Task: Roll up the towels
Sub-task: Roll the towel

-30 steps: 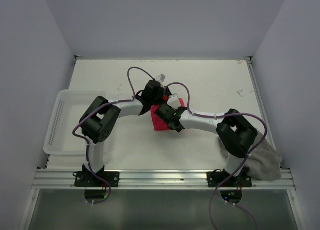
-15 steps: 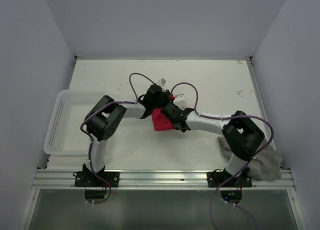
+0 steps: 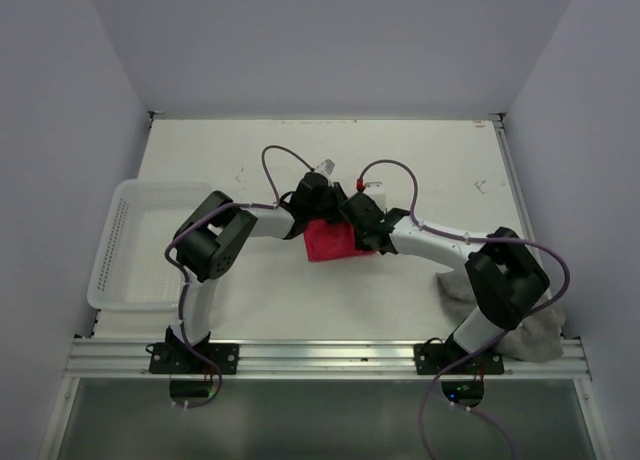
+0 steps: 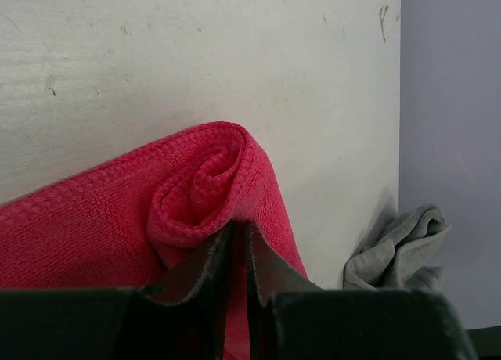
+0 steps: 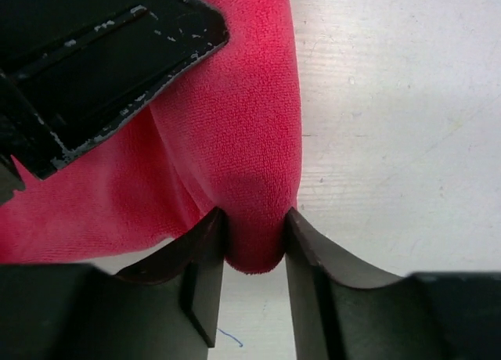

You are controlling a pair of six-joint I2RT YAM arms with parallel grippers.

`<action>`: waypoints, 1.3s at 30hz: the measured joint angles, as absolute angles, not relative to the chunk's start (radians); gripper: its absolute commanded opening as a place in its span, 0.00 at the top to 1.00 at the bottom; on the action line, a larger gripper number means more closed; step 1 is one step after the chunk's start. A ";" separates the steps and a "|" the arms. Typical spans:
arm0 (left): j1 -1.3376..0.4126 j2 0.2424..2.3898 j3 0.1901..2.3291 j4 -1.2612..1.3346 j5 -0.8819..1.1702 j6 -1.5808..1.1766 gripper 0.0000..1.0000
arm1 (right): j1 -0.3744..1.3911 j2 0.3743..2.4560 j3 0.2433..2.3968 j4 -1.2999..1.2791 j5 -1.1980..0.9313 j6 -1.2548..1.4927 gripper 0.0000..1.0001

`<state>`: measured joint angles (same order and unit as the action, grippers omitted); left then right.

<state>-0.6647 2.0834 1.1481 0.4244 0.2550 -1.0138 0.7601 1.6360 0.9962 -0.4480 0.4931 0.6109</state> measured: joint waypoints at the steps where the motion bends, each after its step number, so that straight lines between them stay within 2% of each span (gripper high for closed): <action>1: -0.665 2.083 1.148 0.422 0.251 -1.004 0.84 | 0.744 1.620 0.991 -0.447 0.464 0.611 0.53; 2: -0.665 2.083 1.148 0.420 0.247 -0.998 0.84 | 0.729 1.603 0.986 -0.446 0.435 0.611 0.51; 4: -0.665 2.083 1.148 0.417 0.240 -0.984 0.84 | 0.698 1.566 0.973 -0.442 0.380 0.614 0.38; 7: -0.665 2.083 1.148 0.416 0.239 -0.974 0.84 | 0.661 1.524 0.958 -0.426 0.310 0.619 0.33; 20: -0.659 2.062 1.131 0.402 0.237 -0.920 0.84 | 0.451 1.514 0.863 -0.257 -0.001 0.663 0.36; 26: -0.656 2.056 1.131 0.383 0.234 -0.900 0.85 | 0.408 1.595 0.863 -0.186 -0.094 0.656 0.47; 29: -0.656 2.051 1.131 0.371 0.231 -0.894 0.85 | 0.408 1.617 0.862 -0.155 -0.123 0.653 0.58; 30: -0.656 2.050 1.131 0.367 0.229 -0.892 0.85 | 0.408 1.618 0.859 -0.146 -0.127 0.653 0.65; 34: -0.655 2.043 1.131 0.354 0.223 -0.875 0.84 | 0.408 1.618 0.850 -0.120 -0.141 0.643 0.82; 37: -0.654 2.031 1.131 0.331 0.212 -0.861 0.83 | 0.408 1.618 0.843 -0.105 -0.142 0.629 0.89; 39: -0.654 2.020 1.131 0.307 0.202 -0.844 0.81 | 0.410 1.618 0.843 -0.104 -0.141 0.614 0.97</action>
